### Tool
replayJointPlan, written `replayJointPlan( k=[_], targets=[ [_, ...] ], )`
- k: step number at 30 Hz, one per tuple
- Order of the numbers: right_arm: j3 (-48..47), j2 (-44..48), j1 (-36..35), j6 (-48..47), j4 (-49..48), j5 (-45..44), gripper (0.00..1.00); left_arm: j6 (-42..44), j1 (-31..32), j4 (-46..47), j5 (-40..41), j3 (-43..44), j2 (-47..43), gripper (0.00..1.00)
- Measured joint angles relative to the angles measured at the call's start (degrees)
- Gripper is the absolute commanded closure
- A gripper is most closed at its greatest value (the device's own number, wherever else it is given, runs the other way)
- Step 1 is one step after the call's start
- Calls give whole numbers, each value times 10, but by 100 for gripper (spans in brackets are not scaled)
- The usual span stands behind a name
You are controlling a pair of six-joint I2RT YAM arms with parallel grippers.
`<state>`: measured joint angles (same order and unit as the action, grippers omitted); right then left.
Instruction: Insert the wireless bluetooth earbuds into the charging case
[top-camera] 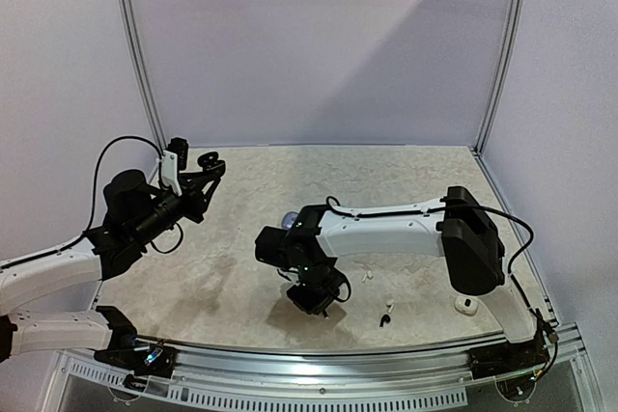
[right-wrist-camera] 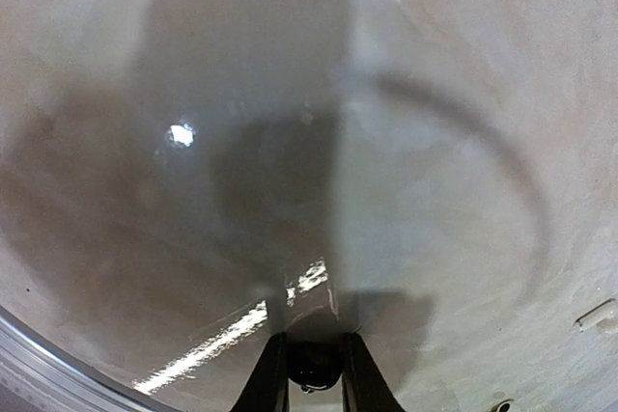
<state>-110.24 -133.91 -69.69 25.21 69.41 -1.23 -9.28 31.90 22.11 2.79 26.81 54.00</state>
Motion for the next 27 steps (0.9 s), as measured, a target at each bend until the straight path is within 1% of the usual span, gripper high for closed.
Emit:
replayJointPlan(
  k=[6, 10, 13, 15, 18, 22, 24, 27],
  targets=[
    [-3, 0, 0, 3, 0, -10, 94, 0, 0, 3, -2, -1, 0, 100],
    [-14, 3, 1, 5, -4, -39, 97, 11, 0, 10, -11, -5, 0, 100],
    [-14, 28, 3, 5, -21, -70, 98, 25, 1, 16, -30, -5, 0, 100],
    [-12, 68, 6, -3, -52, -93, 100, 34, 1, 29, -48, -6, 0, 100],
    [4, 161, 8, -33, -139, -119, 100, 50, 3, 61, -85, -6, 0, 100],
    [99, 329, 8, -97, -343, -139, 100, 69, 6, 107, -143, -7, 0, 100],
    [159, 405, 8, -141, -470, -141, 100, 76, 9, 128, -177, -10, 0, 100],
    [195, 442, 7, -198, -612, -128, 100, 78, 14, 152, -219, -10, 2, 100]
  ],
)
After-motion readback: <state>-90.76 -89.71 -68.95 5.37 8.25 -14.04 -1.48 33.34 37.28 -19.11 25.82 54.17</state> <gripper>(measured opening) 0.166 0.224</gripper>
